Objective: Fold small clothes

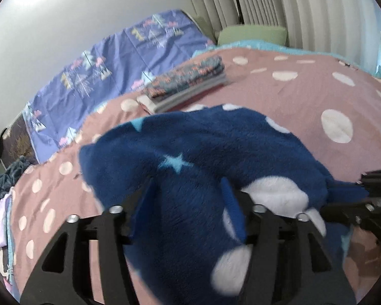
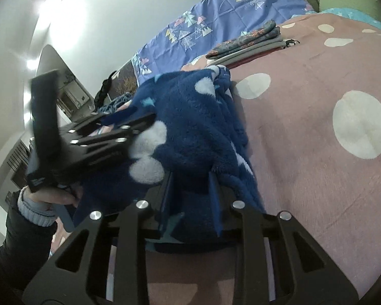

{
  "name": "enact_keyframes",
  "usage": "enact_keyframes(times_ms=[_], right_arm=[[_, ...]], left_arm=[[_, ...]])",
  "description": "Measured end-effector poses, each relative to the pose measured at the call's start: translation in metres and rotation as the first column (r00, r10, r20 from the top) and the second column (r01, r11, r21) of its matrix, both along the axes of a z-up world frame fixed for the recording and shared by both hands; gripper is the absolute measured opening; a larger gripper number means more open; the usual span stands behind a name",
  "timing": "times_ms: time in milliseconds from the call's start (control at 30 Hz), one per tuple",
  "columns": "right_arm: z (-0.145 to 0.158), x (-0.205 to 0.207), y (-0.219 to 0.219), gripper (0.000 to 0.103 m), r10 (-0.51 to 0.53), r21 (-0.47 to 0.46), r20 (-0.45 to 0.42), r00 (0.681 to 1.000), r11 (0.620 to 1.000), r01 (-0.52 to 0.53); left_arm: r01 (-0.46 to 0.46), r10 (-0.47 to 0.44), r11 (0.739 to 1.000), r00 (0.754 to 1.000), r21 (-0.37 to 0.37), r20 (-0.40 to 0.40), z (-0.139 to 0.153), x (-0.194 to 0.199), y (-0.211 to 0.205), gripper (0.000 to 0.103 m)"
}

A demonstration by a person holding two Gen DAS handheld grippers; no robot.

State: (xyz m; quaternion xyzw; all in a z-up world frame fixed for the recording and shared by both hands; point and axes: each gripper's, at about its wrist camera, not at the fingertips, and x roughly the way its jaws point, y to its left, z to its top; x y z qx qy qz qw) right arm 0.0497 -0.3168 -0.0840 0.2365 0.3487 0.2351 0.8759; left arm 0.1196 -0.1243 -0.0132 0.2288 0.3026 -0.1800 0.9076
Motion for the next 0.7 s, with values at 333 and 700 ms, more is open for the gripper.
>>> enact_keyframes(times_ms=[333, 700], right_arm=[[-0.004, 0.006, -0.001, 0.028, 0.022, 0.035, 0.0, 1.0, 0.999, -0.022], [0.0, 0.003, 0.009, 0.028, 0.006, -0.043, 0.023, 1.0, 0.999, -0.005]], left_arm=[[-0.017, 0.016, 0.998, 1.0, -0.068, -0.008, -0.005, -0.134, 0.062, 0.086], [-0.204, 0.204, 0.979, 0.976, 0.003, 0.073, -0.048, -0.1, 0.002, 0.087]])
